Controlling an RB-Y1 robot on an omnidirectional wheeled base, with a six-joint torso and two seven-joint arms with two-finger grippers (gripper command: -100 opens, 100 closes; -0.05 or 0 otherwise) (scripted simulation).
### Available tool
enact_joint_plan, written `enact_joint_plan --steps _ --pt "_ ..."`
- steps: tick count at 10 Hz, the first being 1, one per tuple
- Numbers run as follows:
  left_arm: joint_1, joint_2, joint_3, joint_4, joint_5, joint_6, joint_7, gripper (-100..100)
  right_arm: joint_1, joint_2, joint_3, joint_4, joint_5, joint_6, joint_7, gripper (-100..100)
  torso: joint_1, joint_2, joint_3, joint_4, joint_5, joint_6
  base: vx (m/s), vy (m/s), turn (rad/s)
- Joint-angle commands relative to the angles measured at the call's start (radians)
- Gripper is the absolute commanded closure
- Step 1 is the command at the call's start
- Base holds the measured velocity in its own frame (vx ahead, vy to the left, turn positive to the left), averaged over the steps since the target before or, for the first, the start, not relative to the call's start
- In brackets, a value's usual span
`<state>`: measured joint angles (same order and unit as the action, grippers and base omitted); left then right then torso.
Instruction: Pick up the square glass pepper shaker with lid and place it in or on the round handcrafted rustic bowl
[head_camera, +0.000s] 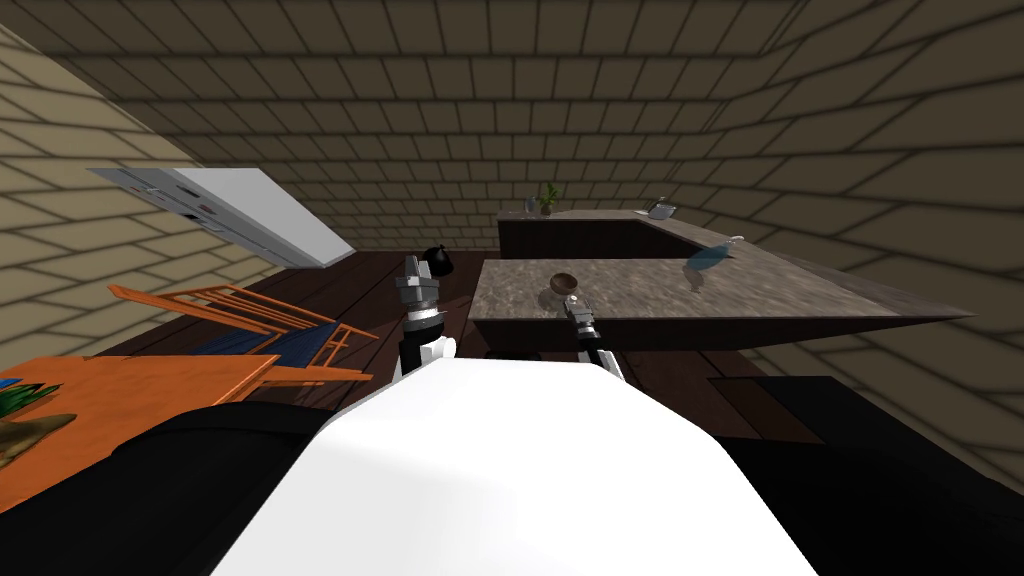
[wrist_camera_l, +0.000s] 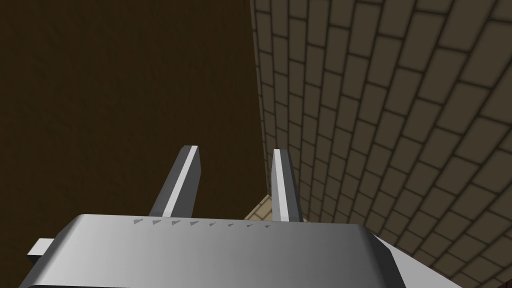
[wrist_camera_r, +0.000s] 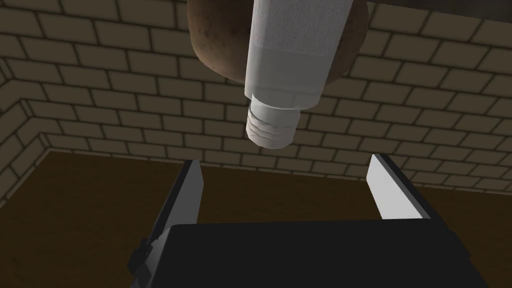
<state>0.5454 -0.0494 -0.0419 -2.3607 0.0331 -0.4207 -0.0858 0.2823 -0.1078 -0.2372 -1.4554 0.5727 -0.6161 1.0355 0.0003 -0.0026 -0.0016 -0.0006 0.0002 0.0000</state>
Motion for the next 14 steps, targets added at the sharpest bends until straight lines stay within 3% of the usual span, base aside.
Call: enact_joint_plan --steps 1,5,6,7,8,9,10,11,14 --pt "0.000 0.000 0.000 0.000 0.000 0.000 0.000 0 -0.007 -0.004 -0.010 0.030 0.022 0.004 0.030 -100 0.000 0.000 0.000 0.000 0.000 0.000 0.033 0.004 -0.011" --pt "0.000 0.000 0.000 0.000 0.000 0.000 0.000 0 -0.023 0.003 -0.026 0.091 0.064 0.005 0.090 -100 0.000 0.001 0.001 0.000 0.000 0.000 0.022 0.003 -0.006" --pt "0.000 0.000 0.000 0.000 0.000 0.000 0.000 0 -0.021 -0.001 -0.025 0.083 0.057 0.004 0.077 -100 -0.001 0.002 0.001 0.000 0.000 0.000 0.000 0.000 0.000" --pt "0.000 0.000 0.000 0.000 0.000 0.000 0.000 0 -0.021 0.000 -0.025 0.086 0.058 0.003 0.081 0 0.000 0.003 0.002 0.001 0.000 0.000 0.000 0.000 0.000" --pt "0.000 0.000 0.000 0.000 0.000 0.000 0.000 0 -0.071 -0.015 -0.005 0.136 0.039 0.001 0.092 -100 0.000 0.003 0.002 0.001 0.000 0.000 -0.022 0.013 -0.094" --pt "0.000 0.000 0.000 0.000 0.000 0.000 0.000 0 -0.071 -0.015 -0.005 0.139 0.039 0.001 0.092 -100 0.000 0.004 0.002 0.001 0.000 0.000 -0.022 0.018 -0.094" --pt "0.000 0.000 0.000 0.000 0.000 0.000 0.000 0 -0.115 -0.030 0.014 0.174 0.020 -0.002 0.103 -100 0.001 0.004 0.002 0.001 0.000 0.000 -0.031 0.029 -0.131" --pt "0.000 0.000 0.000 0.000 0.000 0.000 0.000 0 -0.121 -0.030 0.014 0.192 0.020 -0.002 0.103 -100 0.001 0.004 0.002 0.001 0.000 0.000 -0.021 0.021 -0.084" --pt "0.000 0.000 0.000 0.000 0.000 0.000 0.000 0 -0.206 -0.060 0.054 0.272 -0.018 -0.007 0.126 -100 0.001 0.004 0.002 0.001 0.000 0.000 -0.023 0.019 -0.097"
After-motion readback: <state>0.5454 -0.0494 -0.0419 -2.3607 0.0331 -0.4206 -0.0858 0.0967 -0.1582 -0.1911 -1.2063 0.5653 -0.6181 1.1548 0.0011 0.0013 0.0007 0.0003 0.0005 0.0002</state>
